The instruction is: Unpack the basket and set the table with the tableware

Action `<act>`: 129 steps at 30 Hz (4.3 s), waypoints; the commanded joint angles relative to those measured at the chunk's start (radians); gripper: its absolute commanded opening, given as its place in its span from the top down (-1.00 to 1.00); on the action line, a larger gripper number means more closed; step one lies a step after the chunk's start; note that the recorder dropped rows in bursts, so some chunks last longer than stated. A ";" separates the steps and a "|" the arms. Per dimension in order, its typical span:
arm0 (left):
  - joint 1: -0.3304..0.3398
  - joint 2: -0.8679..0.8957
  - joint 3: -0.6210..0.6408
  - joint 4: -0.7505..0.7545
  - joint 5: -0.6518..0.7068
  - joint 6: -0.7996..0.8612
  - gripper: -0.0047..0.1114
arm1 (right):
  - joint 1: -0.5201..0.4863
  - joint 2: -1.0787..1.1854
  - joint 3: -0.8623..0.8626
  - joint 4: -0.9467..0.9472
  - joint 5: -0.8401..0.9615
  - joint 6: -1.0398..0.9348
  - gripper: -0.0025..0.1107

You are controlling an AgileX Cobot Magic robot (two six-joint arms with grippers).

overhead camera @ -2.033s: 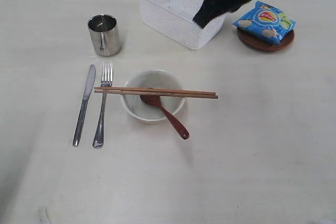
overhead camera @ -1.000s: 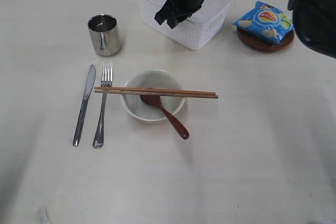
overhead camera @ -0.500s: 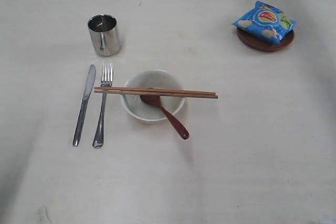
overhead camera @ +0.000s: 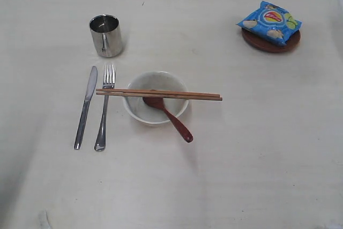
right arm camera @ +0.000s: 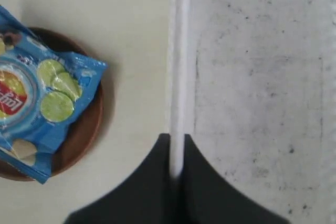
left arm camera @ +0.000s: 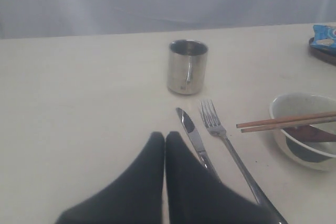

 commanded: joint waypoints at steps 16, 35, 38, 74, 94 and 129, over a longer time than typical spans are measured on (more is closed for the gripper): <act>-0.006 -0.003 0.003 0.004 -0.002 -0.001 0.92 | 0.254 0.092 0.160 -0.017 -0.161 0.020 0.96; -0.006 -0.003 0.003 0.004 -0.002 -0.003 0.92 | 0.608 0.116 0.156 -0.019 -0.187 0.100 0.96; -0.006 -0.003 0.003 0.004 -0.002 -0.003 0.92 | 0.621 0.116 0.156 -0.019 -0.200 0.144 0.96; -0.006 -0.003 0.003 0.000 -0.002 -0.001 0.92 | 0.625 0.088 0.156 -0.122 -0.109 0.511 0.96; -0.006 -0.003 0.003 0.000 -0.002 -0.001 0.92 | 0.643 0.088 0.158 -0.094 -0.099 0.458 0.96; -0.006 -0.003 0.003 0.000 -0.002 -0.001 0.92 | 0.424 -0.210 0.092 -0.398 -0.019 0.339 0.95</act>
